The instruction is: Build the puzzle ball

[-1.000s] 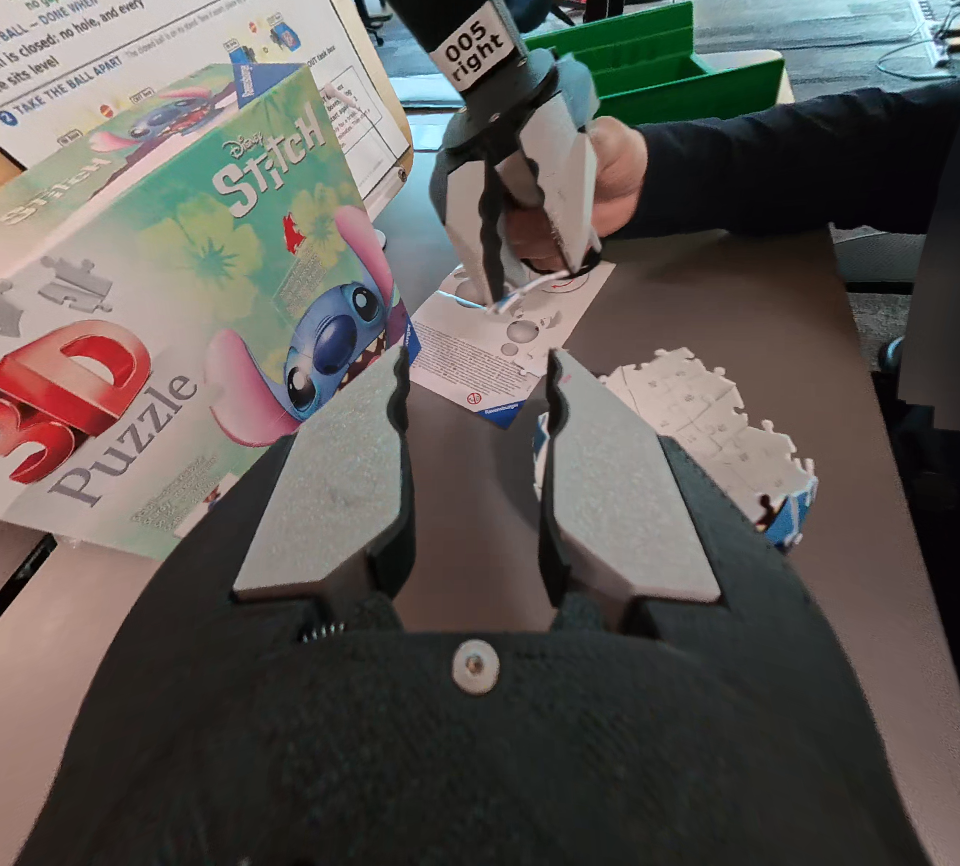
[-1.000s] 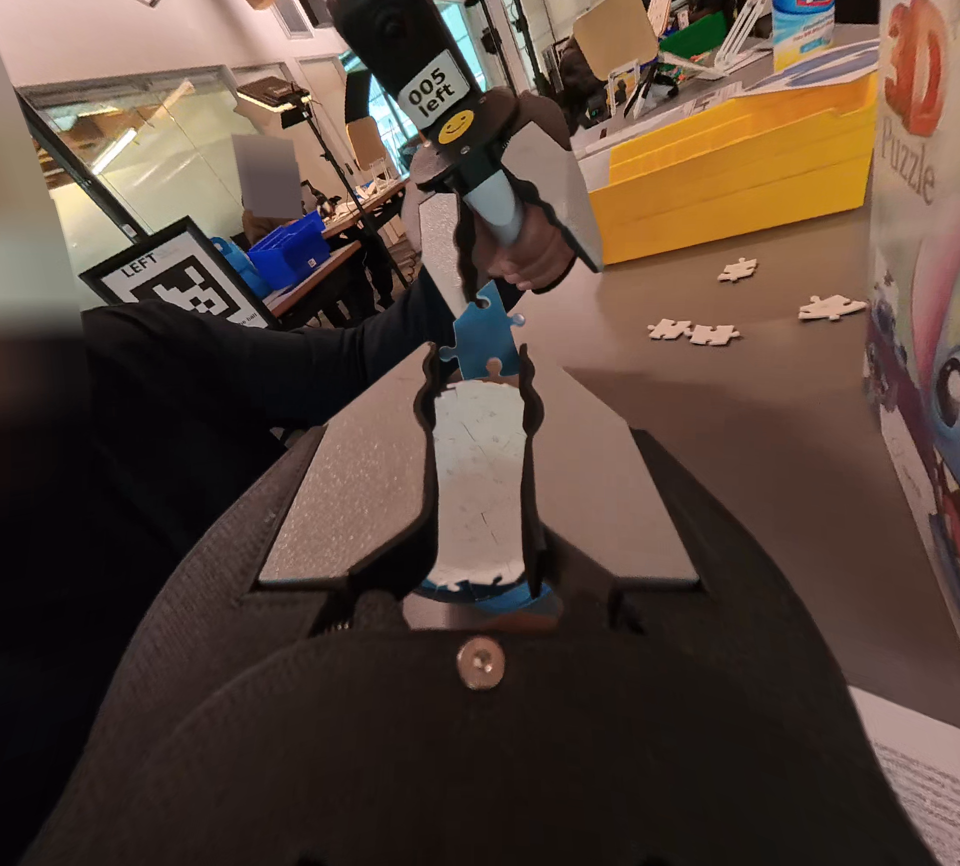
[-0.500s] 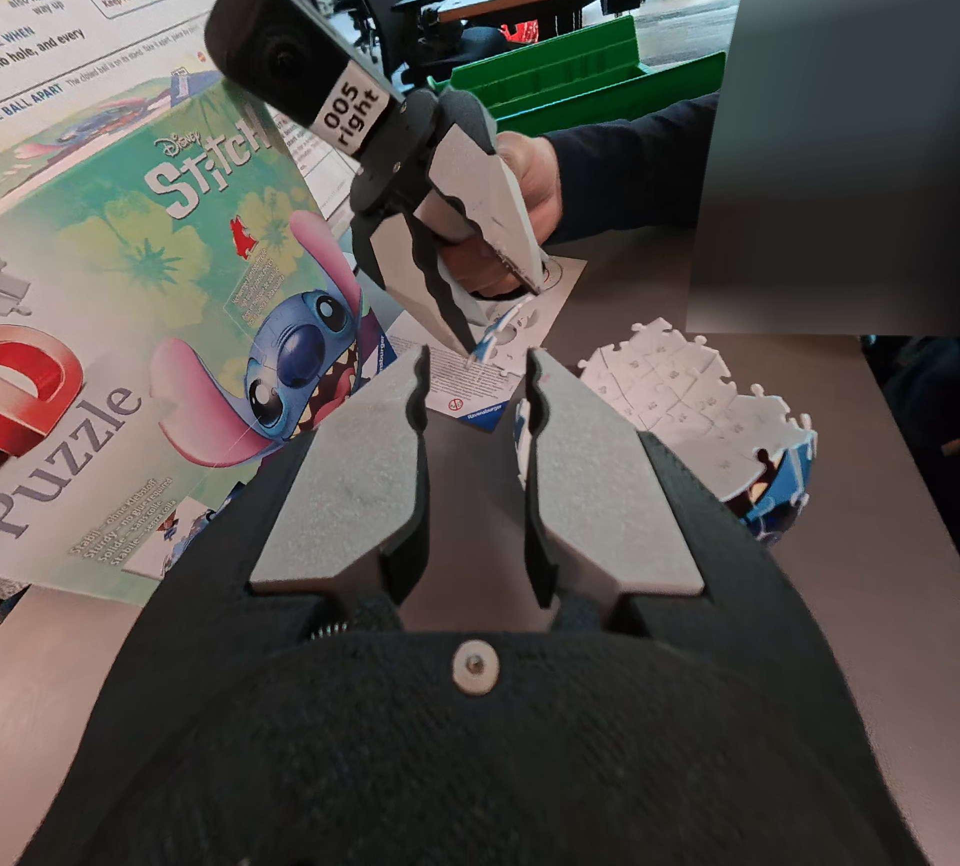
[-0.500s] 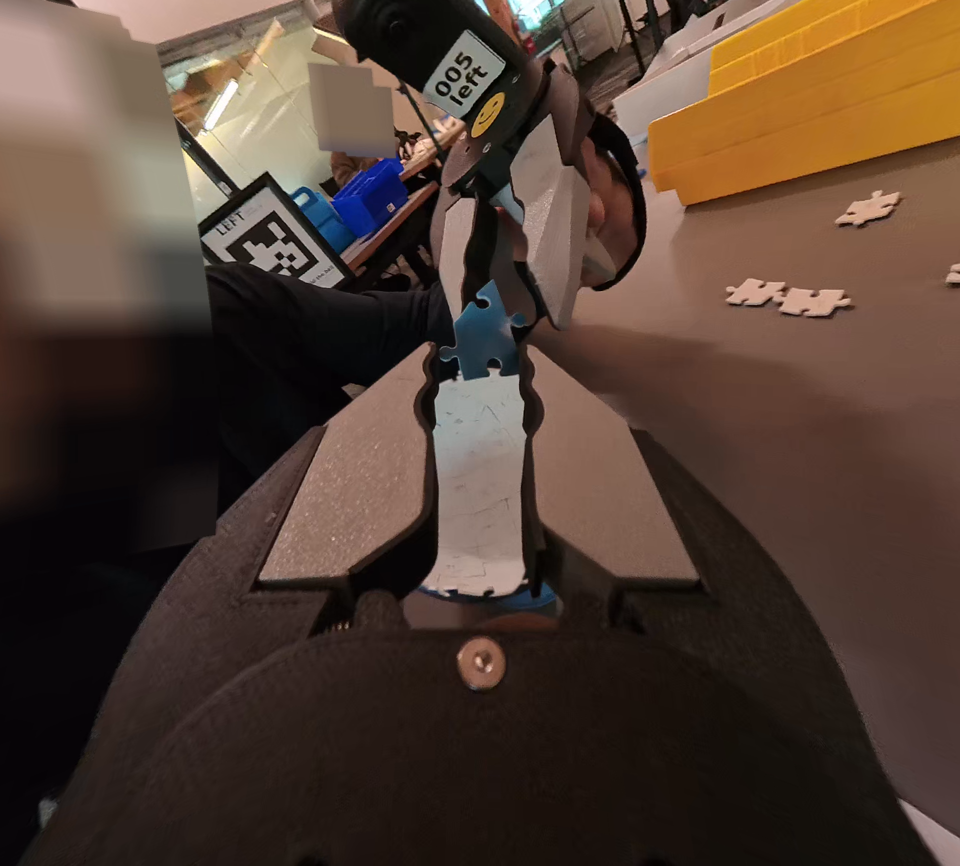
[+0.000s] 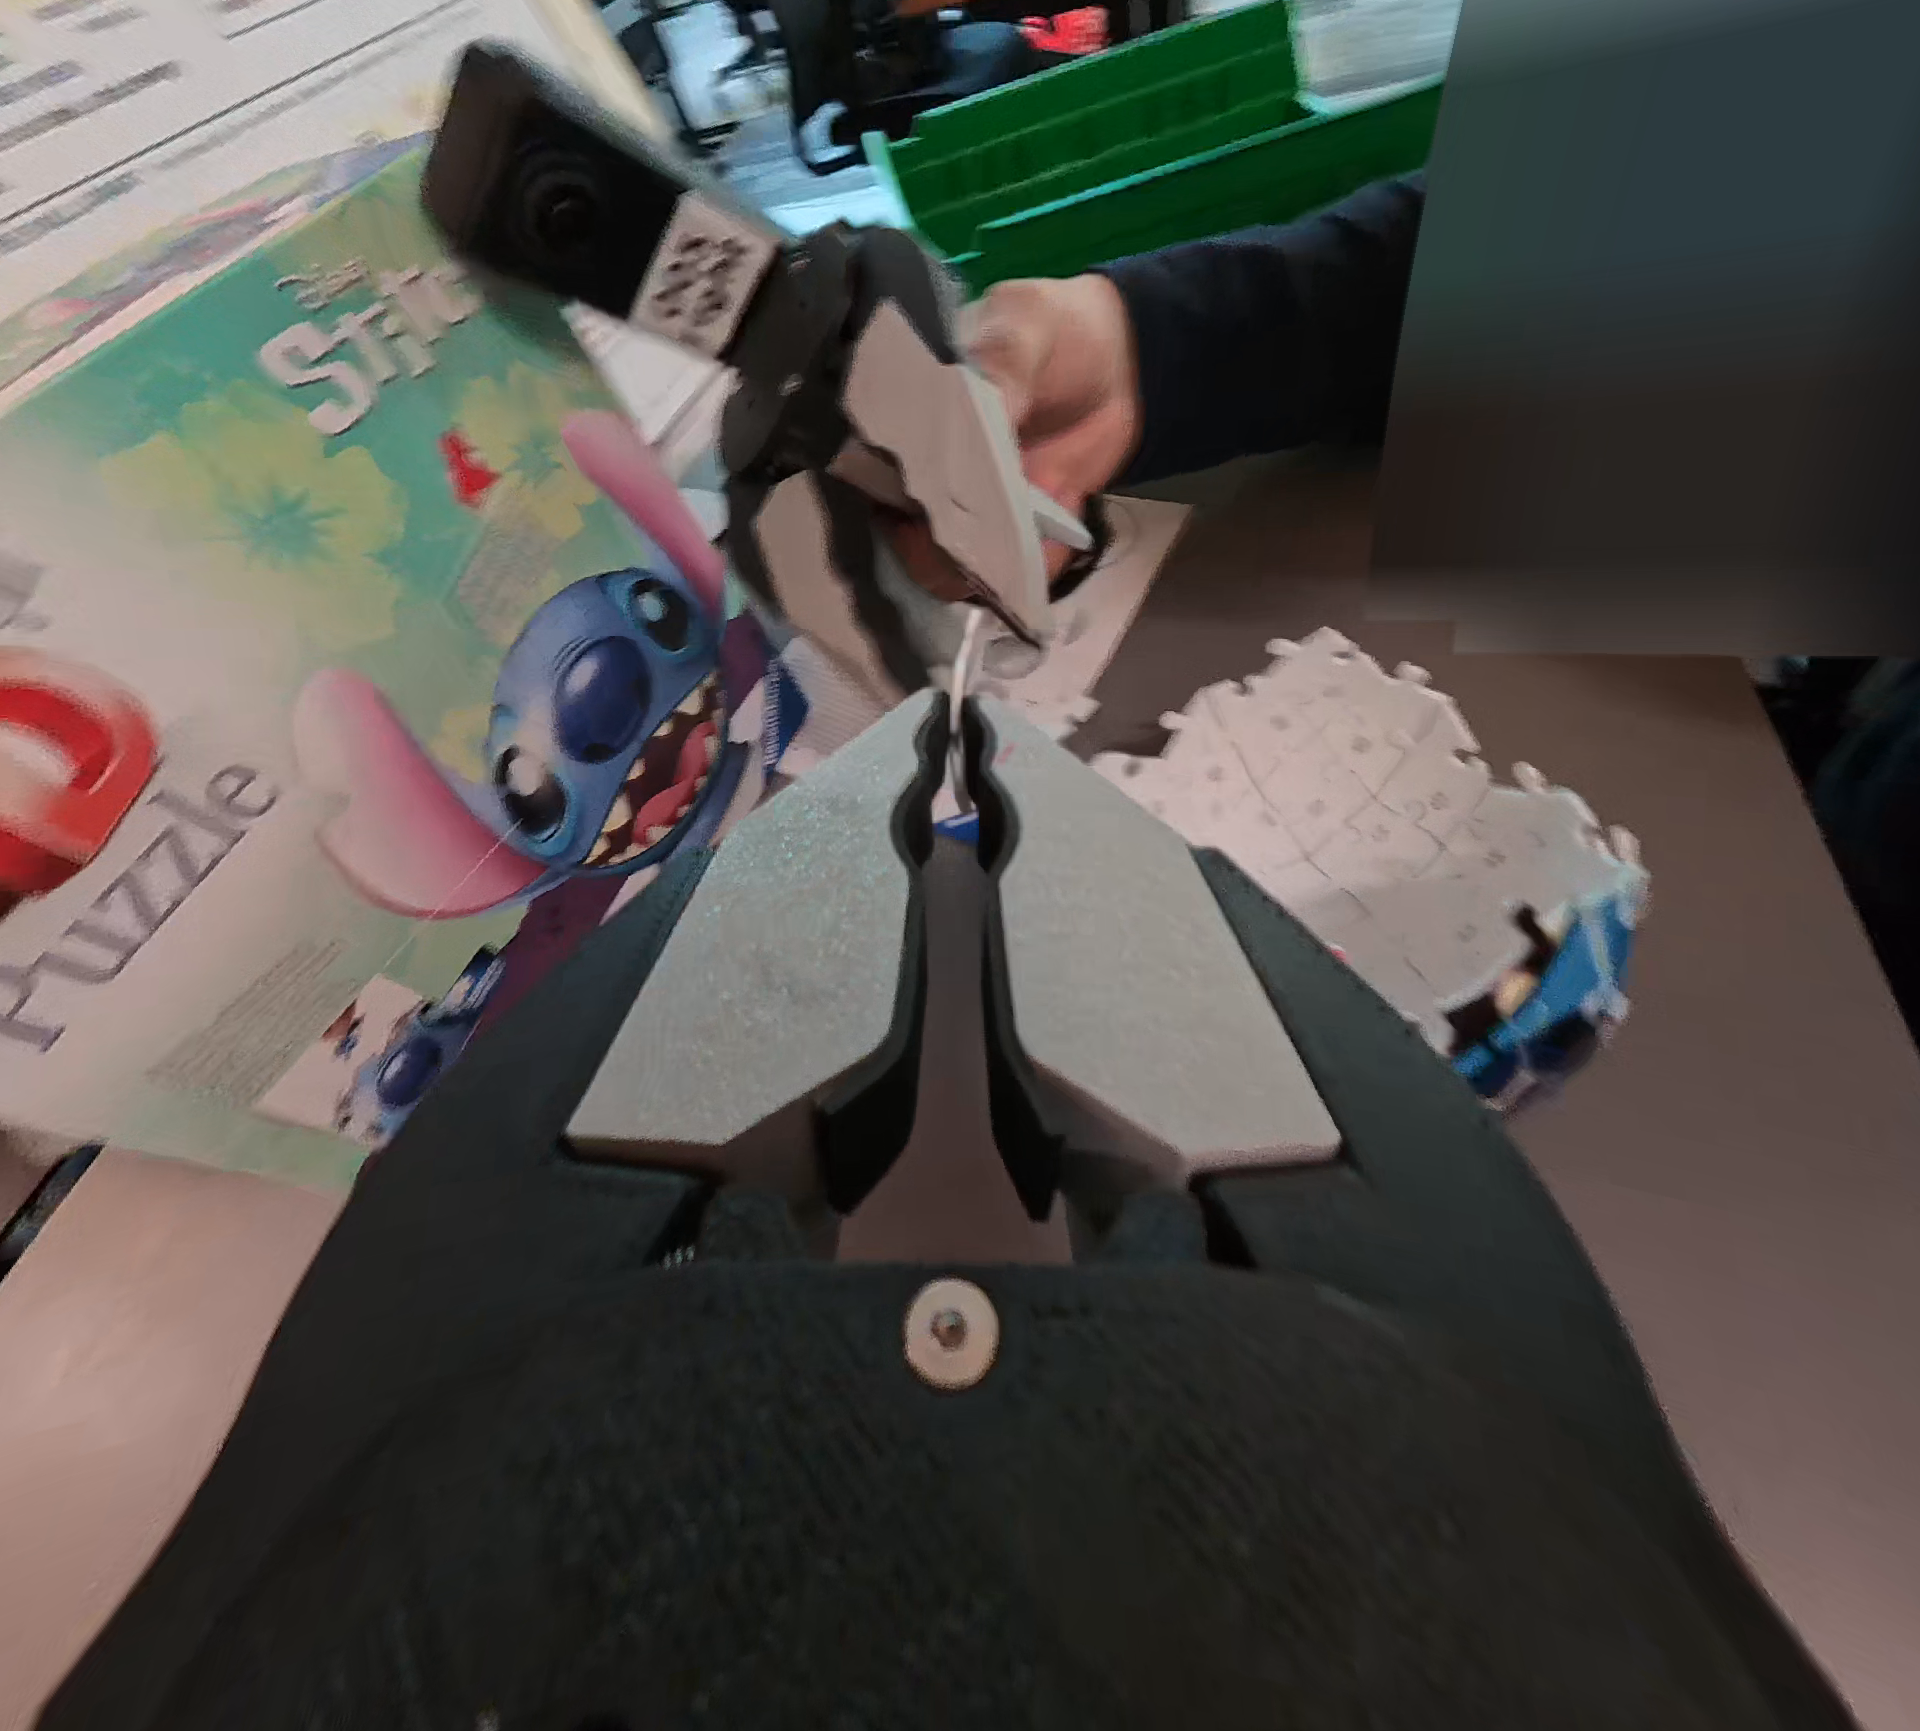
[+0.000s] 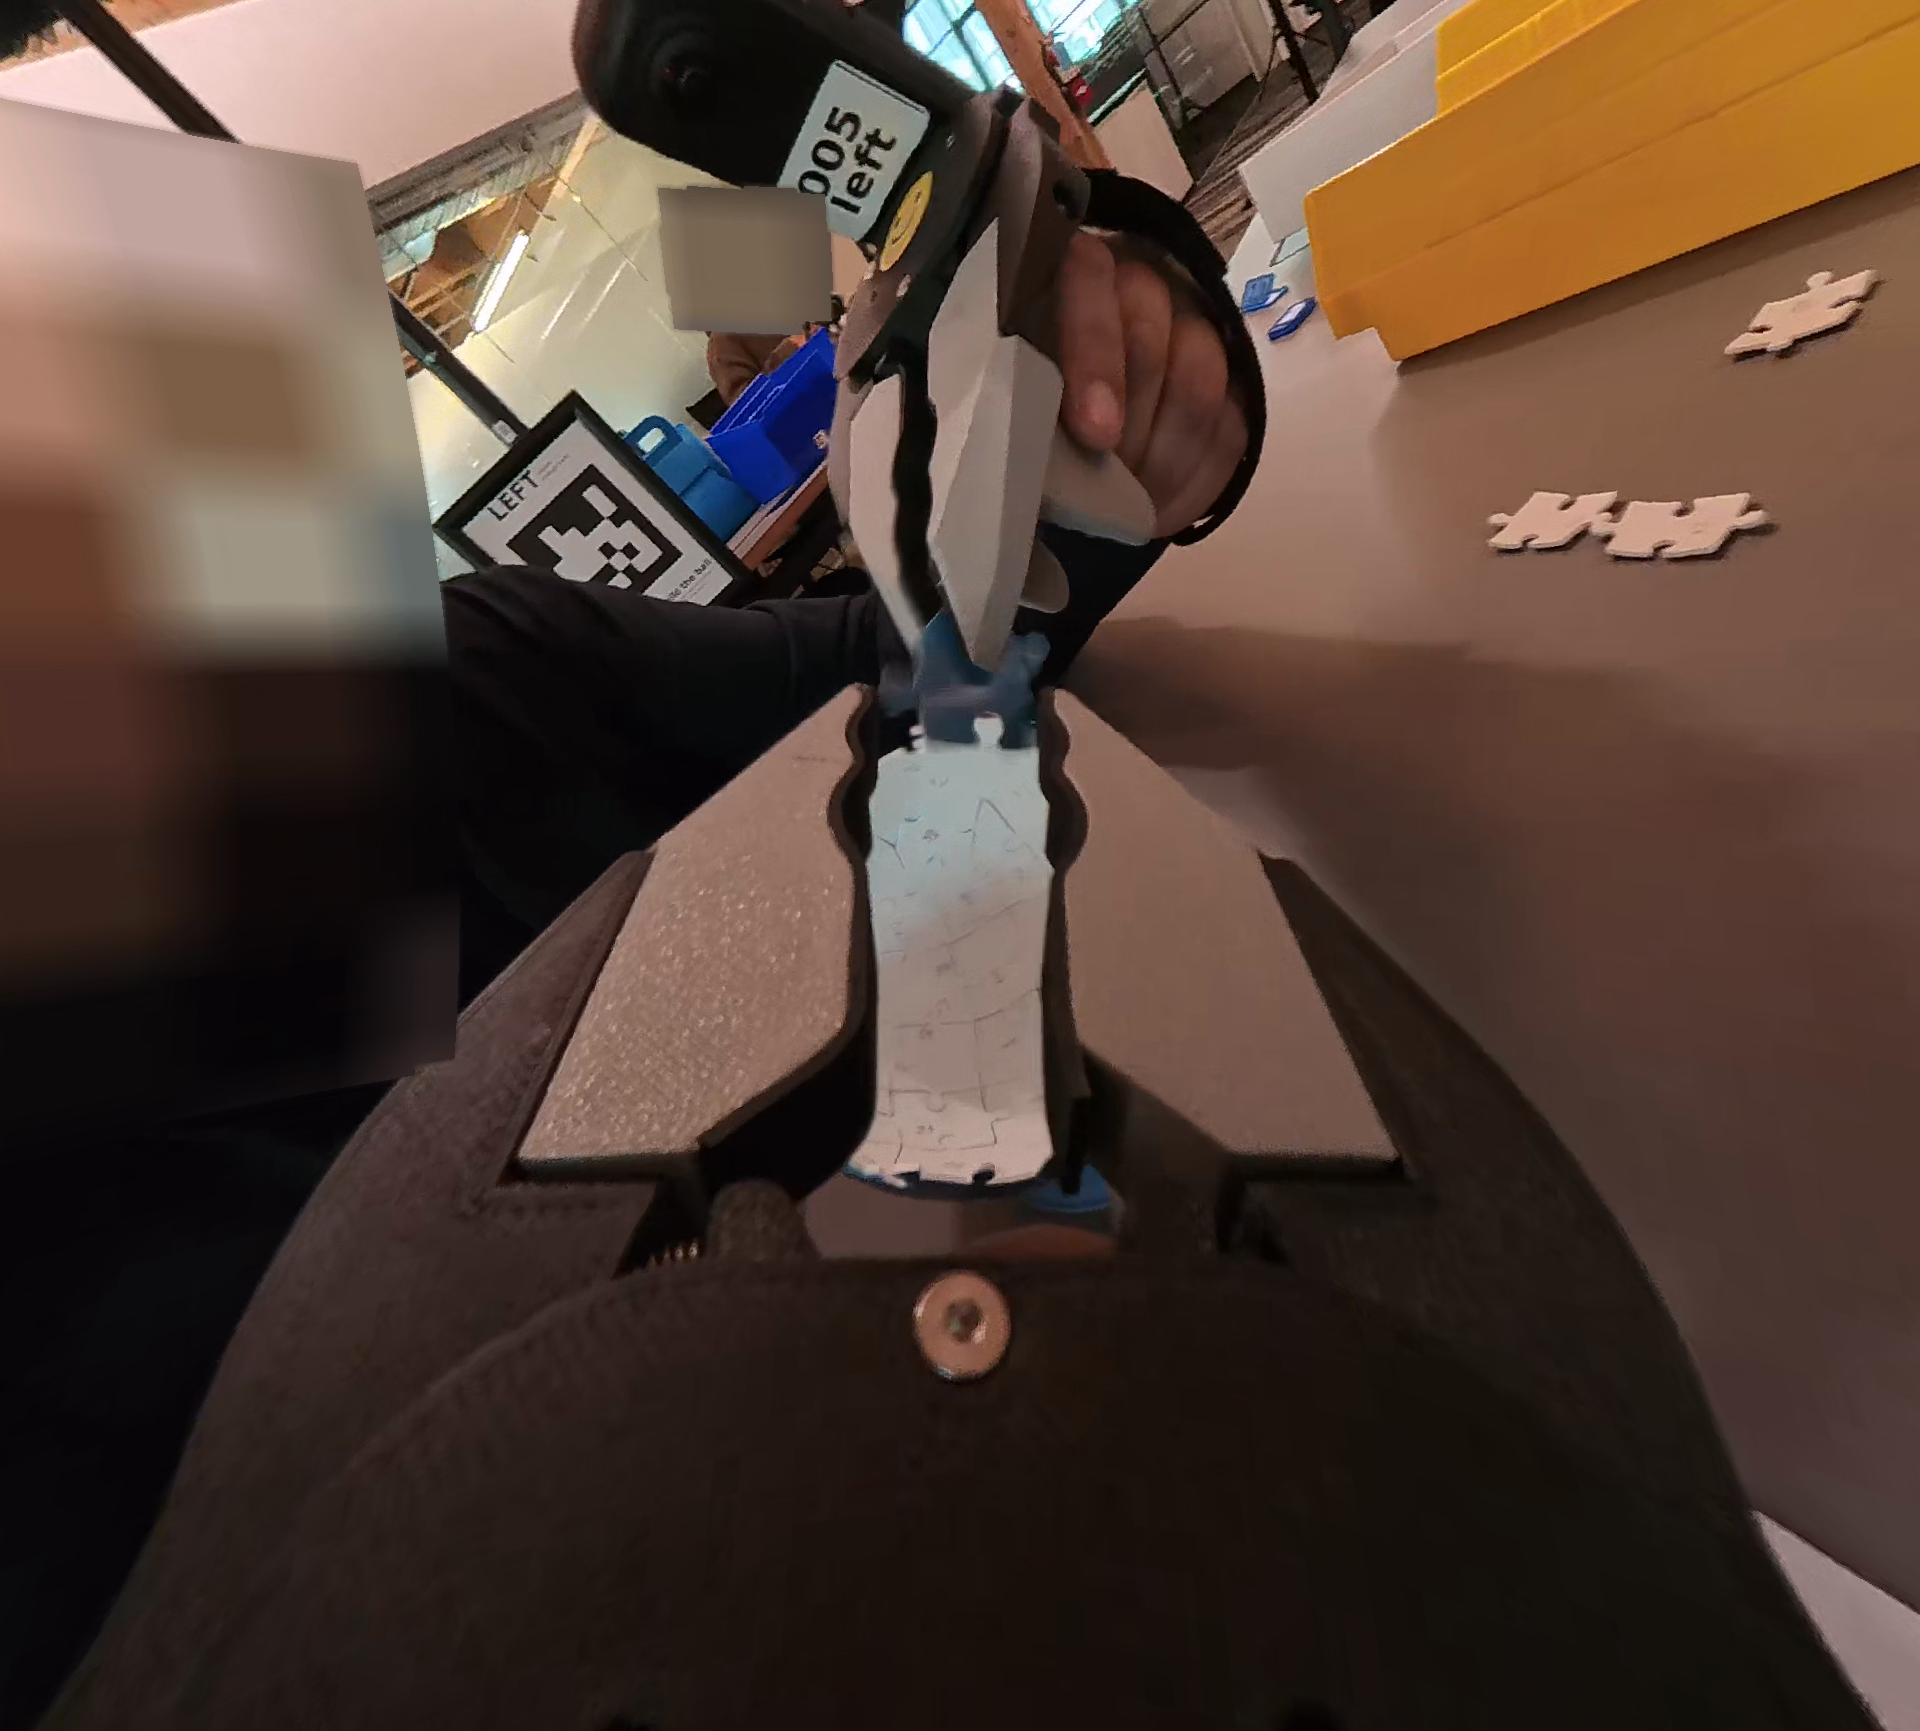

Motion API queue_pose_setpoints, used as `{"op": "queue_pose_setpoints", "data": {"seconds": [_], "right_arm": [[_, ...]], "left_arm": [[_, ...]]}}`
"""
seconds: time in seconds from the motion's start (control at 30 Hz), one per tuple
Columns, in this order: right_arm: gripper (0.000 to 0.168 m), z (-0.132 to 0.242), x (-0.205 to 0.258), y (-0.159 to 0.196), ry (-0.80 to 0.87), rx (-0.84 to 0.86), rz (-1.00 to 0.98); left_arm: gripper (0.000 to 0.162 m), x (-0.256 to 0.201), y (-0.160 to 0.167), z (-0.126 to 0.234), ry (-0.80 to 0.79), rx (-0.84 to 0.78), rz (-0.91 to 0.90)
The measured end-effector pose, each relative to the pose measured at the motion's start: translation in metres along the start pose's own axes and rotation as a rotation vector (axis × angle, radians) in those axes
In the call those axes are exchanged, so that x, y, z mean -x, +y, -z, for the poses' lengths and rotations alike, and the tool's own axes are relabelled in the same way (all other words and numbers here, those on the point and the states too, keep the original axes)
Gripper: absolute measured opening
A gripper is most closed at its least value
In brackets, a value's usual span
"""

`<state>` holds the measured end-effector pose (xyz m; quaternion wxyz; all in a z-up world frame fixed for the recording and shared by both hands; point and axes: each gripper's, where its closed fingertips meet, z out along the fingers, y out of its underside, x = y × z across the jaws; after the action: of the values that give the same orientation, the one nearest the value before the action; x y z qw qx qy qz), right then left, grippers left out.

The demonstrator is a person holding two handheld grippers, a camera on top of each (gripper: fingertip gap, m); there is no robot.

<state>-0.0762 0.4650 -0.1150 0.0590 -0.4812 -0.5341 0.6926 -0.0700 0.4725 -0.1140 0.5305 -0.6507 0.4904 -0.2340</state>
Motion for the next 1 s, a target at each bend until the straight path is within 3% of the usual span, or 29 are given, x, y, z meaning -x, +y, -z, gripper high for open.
{"op": "queue_pose_setpoints", "data": {"seconds": [0.07, 0.2, 0.3, 0.6, 0.7, 0.8, 0.9, 1.0], "right_arm": [[0.024, 0.008, -0.007, -0.008, 0.097, -0.016, 0.028], [0.018, 0.028, -0.004, -0.038, 0.260, -0.113, 0.148], [0.015, 0.035, -0.006, -0.047, 0.377, -0.131, 0.215], [0.013, 0.016, -0.021, -0.030, 0.558, 0.014, 0.309], [0.004, 0.011, -0.016, -0.029, 0.530, 0.011, 0.317], [0.015, 0.005, -0.013, -0.027, 0.482, 0.011, 0.284], [0.000, 0.009, -0.018, -0.030, 0.524, -0.007, 0.303], [0.000, 0.011, -0.016, -0.028, 0.520, 0.016, 0.306]], "left_arm": [[0.000, 0.014, -0.004, 0.002, -0.034, -0.040, 0.137], [0.000, 0.028, -0.010, 0.009, 0.070, -0.171, 0.527], [0.000, 0.036, -0.012, 0.015, 0.132, -0.261, 0.698], [0.000, 0.036, -0.010, 0.011, 0.108, -0.252, 0.683], [0.000, 0.039, -0.011, 0.012, 0.105, -0.273, 0.686], [0.000, 0.039, -0.011, 0.012, 0.107, -0.284, 0.694], [0.000, 0.035, -0.010, 0.006, 0.117, -0.267, 0.683], [0.000, 0.032, -0.011, 0.004, 0.114, -0.263, 0.666]]}}
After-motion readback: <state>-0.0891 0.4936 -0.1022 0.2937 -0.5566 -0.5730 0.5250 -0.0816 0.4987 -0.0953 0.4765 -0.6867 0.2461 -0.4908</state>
